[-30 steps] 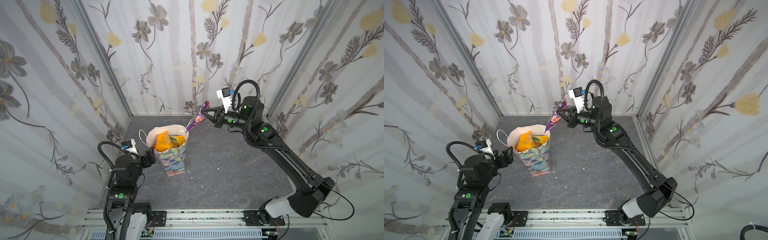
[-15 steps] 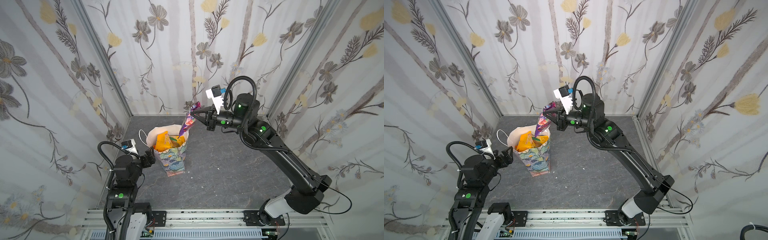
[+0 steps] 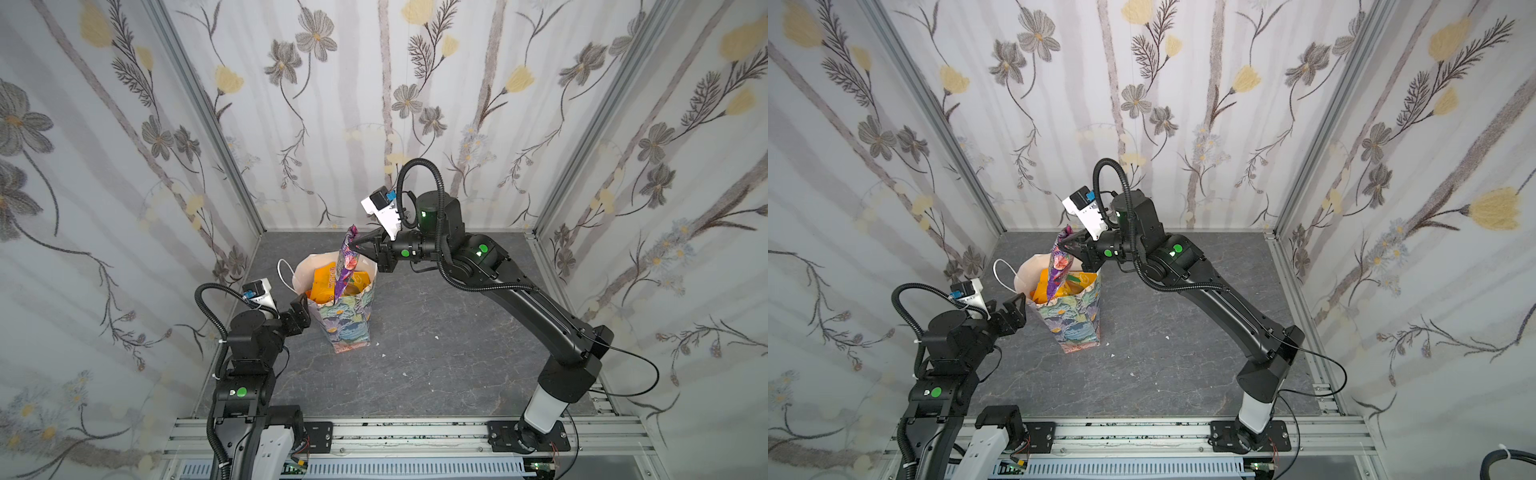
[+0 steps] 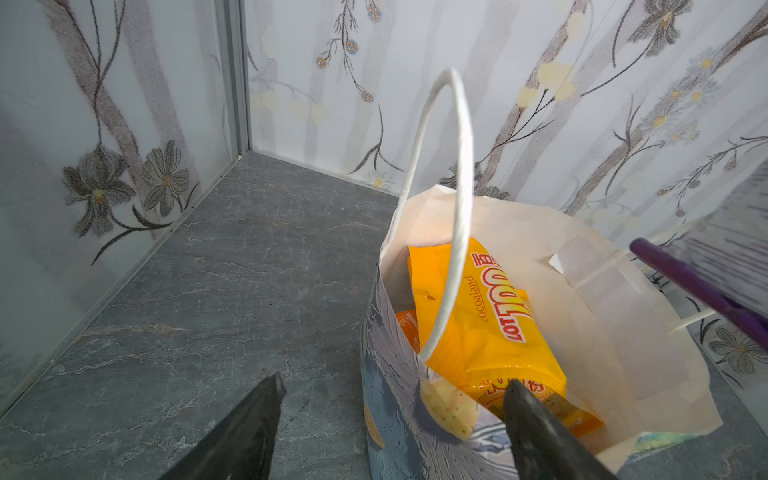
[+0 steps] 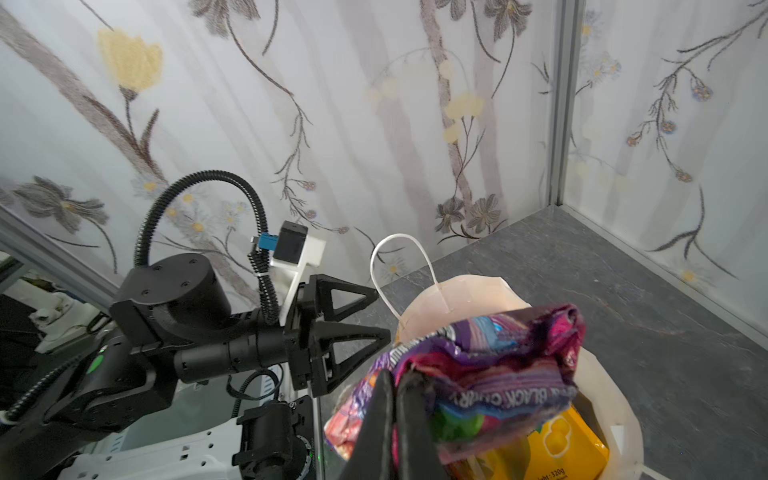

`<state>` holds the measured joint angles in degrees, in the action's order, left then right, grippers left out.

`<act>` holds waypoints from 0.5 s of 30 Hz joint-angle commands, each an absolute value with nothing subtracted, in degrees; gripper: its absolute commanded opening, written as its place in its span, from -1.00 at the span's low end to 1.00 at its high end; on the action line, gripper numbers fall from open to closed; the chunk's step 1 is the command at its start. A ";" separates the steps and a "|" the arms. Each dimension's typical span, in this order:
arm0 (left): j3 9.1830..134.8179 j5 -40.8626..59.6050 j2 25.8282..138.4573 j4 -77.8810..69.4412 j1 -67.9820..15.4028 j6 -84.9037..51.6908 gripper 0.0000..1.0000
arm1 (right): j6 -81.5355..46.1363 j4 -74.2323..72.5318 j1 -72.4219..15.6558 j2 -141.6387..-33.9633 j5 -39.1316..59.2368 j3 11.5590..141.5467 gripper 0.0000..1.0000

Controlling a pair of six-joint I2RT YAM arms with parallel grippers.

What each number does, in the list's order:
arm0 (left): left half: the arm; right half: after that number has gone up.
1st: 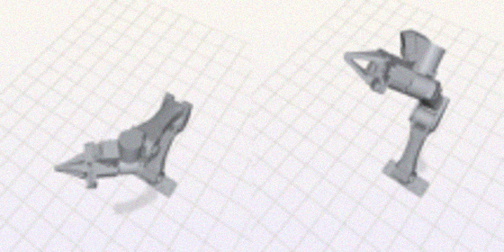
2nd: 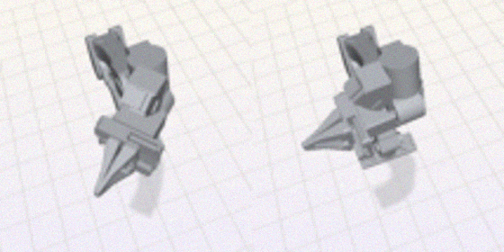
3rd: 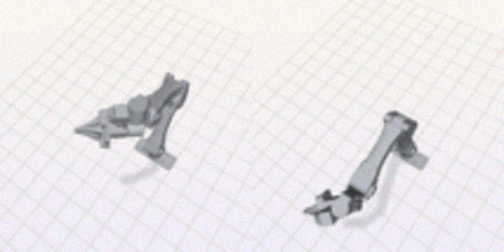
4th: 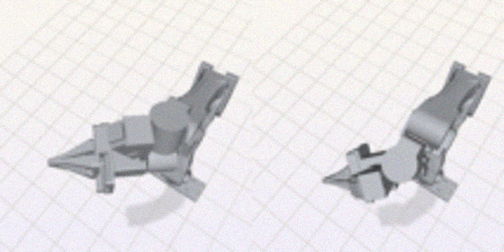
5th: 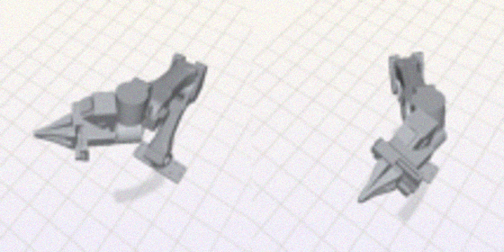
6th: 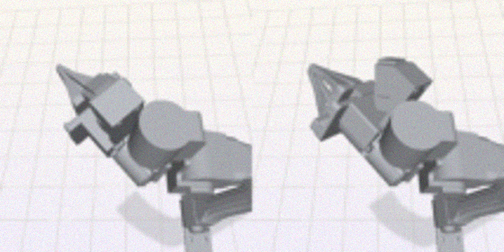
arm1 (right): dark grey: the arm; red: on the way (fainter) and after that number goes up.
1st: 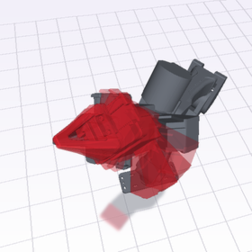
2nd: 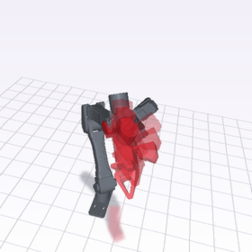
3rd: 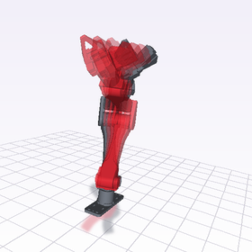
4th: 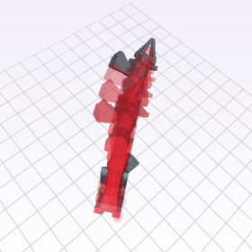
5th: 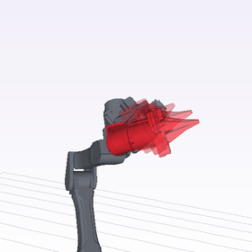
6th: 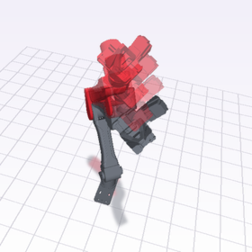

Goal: Place the snacks into the paper bag
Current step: 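Lower the purple packet into the white bag held by the left gripper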

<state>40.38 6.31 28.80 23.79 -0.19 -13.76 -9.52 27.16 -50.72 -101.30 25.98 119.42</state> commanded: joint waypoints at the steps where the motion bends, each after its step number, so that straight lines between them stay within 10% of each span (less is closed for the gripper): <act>1: 40.43 7.01 28.66 22.24 -0.19 -13.89 0.67 | -4.36 30.58 -51.78 -103.35 16.82 122.54 -1.00; 15: 40.39 6.91 28.52 22.24 -0.18 -13.97 0.67 | 3.48 37.24 -56.48 -107.58 -5.41 126.47 -1.00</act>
<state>40.38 6.33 28.60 23.79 -0.19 -13.76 0.75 37.47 -56.21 -107.53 -0.23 125.60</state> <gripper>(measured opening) 0.835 0.049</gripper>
